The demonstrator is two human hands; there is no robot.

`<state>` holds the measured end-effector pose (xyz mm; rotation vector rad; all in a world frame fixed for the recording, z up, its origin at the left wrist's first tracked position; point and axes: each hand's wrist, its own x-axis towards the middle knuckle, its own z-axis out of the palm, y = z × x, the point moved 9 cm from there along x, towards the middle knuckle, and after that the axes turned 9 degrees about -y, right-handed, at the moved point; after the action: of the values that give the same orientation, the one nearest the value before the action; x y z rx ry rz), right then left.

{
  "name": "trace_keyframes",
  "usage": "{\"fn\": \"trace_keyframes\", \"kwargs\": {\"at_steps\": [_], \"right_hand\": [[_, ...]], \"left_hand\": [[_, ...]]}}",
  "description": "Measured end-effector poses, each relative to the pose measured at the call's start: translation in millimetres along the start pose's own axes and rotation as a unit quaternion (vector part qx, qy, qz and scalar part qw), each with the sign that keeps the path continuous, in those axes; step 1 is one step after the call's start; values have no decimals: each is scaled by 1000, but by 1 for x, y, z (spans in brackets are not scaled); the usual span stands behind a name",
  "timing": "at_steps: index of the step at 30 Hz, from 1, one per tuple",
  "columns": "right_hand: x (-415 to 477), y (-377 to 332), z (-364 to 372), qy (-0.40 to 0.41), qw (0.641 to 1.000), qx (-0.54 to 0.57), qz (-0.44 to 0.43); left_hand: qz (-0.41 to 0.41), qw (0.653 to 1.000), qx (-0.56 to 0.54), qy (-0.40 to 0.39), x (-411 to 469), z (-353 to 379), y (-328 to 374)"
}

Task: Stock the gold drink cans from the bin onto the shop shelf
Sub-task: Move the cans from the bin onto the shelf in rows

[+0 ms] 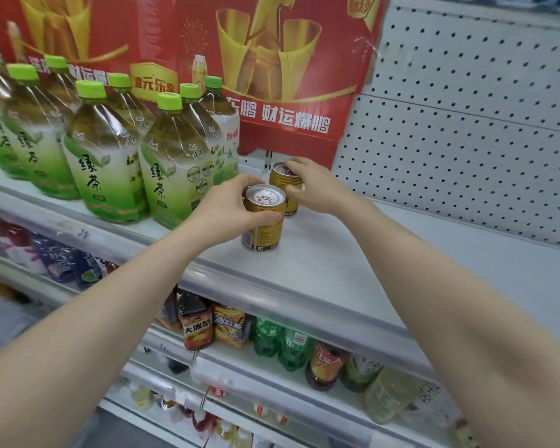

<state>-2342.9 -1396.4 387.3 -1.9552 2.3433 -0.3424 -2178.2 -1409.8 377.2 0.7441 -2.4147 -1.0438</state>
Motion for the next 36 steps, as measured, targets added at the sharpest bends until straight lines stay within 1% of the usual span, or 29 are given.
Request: {"fn": "trace_keyframes", "kwargs": {"at_steps": [6,10,14,17,19,20,22,25,26,28,30,33,36], "right_hand": [[1,5,-7,33,999,31,-16],[2,5,-9,31,999,41,-16],[0,7,-11,26,998,49,-17],[-13,4,-28,66,996,53,-26],[-29,-7,-42,97,992,70,-49],[-35,-15,-44,96,990,88,-62],[-45,-32,-38,59,988,116,-81],[-52,-51,-12,-23,989,112,-89],[-54,-53,-7,-38,988,123,-86],[-59,-50,-8,-41,986,147,-68],[-65,-43,-16,-32,991,121,-47],[-75,-18,-25,-29,997,77,11],[-82,16,-34,2,996,31,88]], "left_hand": [[14,999,1,-29,9,6,3],[11,998,11,-60,12,8,5],[34,998,40,-44,11,5,12],[35,996,72,-38,10,5,10],[25,996,72,-43,11,6,3],[21,996,70,-47,11,6,-1],[17,996,64,-54,11,8,-6],[18,995,54,-76,9,10,-11],[20,994,55,-93,9,12,-12],[17,990,65,-122,10,12,-14],[11,990,78,-121,15,7,-12],[37,987,144,-67,29,-3,5],[71,976,205,-14,51,-1,24]]}}
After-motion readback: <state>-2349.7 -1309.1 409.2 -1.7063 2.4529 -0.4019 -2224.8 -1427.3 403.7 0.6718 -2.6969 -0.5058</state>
